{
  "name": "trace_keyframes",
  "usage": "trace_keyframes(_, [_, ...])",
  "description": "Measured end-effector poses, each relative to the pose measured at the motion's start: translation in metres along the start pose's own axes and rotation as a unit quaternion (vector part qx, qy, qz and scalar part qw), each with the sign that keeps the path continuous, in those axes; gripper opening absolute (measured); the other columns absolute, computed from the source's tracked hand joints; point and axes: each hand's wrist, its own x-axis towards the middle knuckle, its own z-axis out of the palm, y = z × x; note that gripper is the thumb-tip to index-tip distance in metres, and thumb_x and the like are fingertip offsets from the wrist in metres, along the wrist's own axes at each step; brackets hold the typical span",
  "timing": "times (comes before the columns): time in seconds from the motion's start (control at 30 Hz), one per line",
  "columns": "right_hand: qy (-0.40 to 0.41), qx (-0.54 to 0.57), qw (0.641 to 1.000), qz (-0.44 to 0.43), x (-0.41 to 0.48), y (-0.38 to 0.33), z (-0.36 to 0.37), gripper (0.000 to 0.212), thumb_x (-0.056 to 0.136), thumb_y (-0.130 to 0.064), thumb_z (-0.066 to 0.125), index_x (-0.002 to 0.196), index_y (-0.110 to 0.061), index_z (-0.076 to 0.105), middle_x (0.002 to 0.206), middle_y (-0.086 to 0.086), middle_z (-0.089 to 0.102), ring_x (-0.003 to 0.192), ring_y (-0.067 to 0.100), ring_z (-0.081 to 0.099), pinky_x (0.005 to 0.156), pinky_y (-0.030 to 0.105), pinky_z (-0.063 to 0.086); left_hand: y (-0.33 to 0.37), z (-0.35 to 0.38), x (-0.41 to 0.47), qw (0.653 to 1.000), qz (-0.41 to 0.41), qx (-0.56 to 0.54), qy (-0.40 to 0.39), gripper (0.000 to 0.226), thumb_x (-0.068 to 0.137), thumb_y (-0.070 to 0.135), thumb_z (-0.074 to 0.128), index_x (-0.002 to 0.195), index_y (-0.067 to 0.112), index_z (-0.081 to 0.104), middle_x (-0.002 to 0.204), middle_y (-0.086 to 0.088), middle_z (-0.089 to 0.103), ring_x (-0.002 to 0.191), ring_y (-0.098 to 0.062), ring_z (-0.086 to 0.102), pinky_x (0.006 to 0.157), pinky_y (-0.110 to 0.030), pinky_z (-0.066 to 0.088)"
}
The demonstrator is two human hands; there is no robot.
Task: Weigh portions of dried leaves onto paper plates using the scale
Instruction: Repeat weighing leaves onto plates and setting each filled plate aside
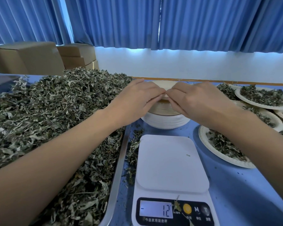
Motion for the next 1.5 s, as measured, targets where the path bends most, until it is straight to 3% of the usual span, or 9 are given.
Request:
trace_keyframes(0.23, [0.016,-0.022,0.997,-0.076,0.003,0.005,-0.012,0.009,0.089,0.006,0.066,0.089,-0.003,0.062,0.074,0.013,0.053,0.046,0.03,0.046,0.041,0.036,0.039,0.006,-0.007,-0.002,0.999,0.021,-0.014,0.038,0.023,0.103,0.007,0.052,0.11,-0.004,0.071,0.091,-0.015,0.071,0.085,-0.033,0.063,0.087,-0.044,0.047])
trace_keyframes(0.43, [-0.001,-0.004,0.999,-0.037,-0.005,0.005,-0.017,0.013,0.092,0.007,0.057,0.099,-0.004,0.06,0.086,0.013,0.054,0.056,0.033,0.053,0.048,0.043,0.046,0.01,-0.014,0.002,0.997,0.028,-0.051,0.044,0.02,0.101,0.009,0.057,0.11,0.0,0.073,0.09,-0.012,0.07,0.085,-0.028,0.064,0.079,-0.039,0.05])
trace_keyframes(0.6, [-0.021,0.069,0.997,0.013,-0.014,-0.001,-0.029,0.038,0.11,-0.029,0.024,0.127,-0.02,0.056,0.119,-0.001,0.056,0.098,0.028,0.062,0.081,0.041,0.051,0.019,-0.024,0.003,0.993,-0.023,-0.12,-0.001,0.018,0.098,0.016,0.065,0.108,0.008,0.077,0.092,-0.007,0.074,0.087,-0.024,0.067,0.084,-0.04,0.05])
trace_keyframes(0.8, [0.047,0.148,0.988,0.015,-0.054,-0.009,-0.046,0.057,0.102,-0.055,0.028,0.108,-0.021,0.074,0.102,-0.002,0.067,0.084,0.03,0.067,0.059,0.045,0.051,0.045,-0.053,-0.013,0.987,-0.04,-0.141,-0.072,0.011,0.089,0.021,0.076,0.099,0.017,0.08,0.089,0.008,0.076,0.082,-0.003,0.065,0.078,-0.016,0.046])
trace_keyframes(0.97, [0.214,0.288,0.932,0.052,-0.105,-0.024,-0.027,0.058,0.109,-0.039,0.036,0.082,-0.005,0.075,0.079,0.008,0.067,0.067,0.033,0.065,0.051,0.042,0.051,0.076,-0.073,-0.053,0.973,-0.009,-0.16,-0.168,0.013,0.088,0.026,0.078,0.1,0.022,0.08,0.093,0.016,0.075,0.084,0.007,0.066,0.083,-0.014,0.048])
trace_keyframes(1.17, [0.242,0.375,0.884,0.137,-0.134,-0.05,-0.008,0.062,0.11,-0.041,0.036,0.074,-0.006,0.073,0.069,-0.003,0.064,0.063,0.017,0.063,0.055,0.04,0.051,0.096,-0.065,-0.085,0.954,-0.031,-0.173,-0.244,0.018,0.091,0.032,0.074,0.105,0.022,0.078,0.099,0.014,0.075,0.088,0.002,0.066,0.085,-0.021,0.051])
trace_keyframes(1.37, [0.259,0.426,0.811,0.306,-0.142,-0.054,-0.006,0.058,0.109,-0.045,0.038,0.065,-0.019,0.065,0.061,-0.005,0.063,0.06,0.014,0.062,0.059,0.041,0.048,0.065,-0.069,-0.084,0.96,-0.188,-0.192,-0.075,0.018,0.098,0.04,0.06,0.094,0.033,0.076,0.087,0.01,0.076,0.08,-0.016,0.07,0.072,-0.034,0.056])
trace_keyframes(1.43, [0.238,0.45,0.772,0.379,-0.144,-0.056,-0.007,0.061,0.107,-0.045,0.037,0.057,-0.021,0.063,0.057,-0.002,0.063,0.056,0.014,0.059,0.057,0.039,0.045,0.044,-0.064,-0.079,0.957,-0.228,-0.093,-0.152,0.018,0.1,0.033,0.06,0.114,0.032,0.07,0.114,0.009,0.071,0.109,-0.017,0.066,0.09,-0.032,0.05])
trace_keyframes(1.5, [0.193,0.467,0.753,0.422,-0.151,-0.058,-0.009,0.057,0.101,-0.041,0.037,0.056,-0.021,0.065,0.052,0.002,0.062,0.048,0.014,0.056,0.052,0.033,0.042,0.028,-0.057,-0.076,0.92,-0.274,-0.032,-0.279,0.043,0.101,0.037,0.057,0.142,0.022,0.055,0.148,0.0,0.052,0.135,-0.023,0.049,0.11,-0.035,0.04])
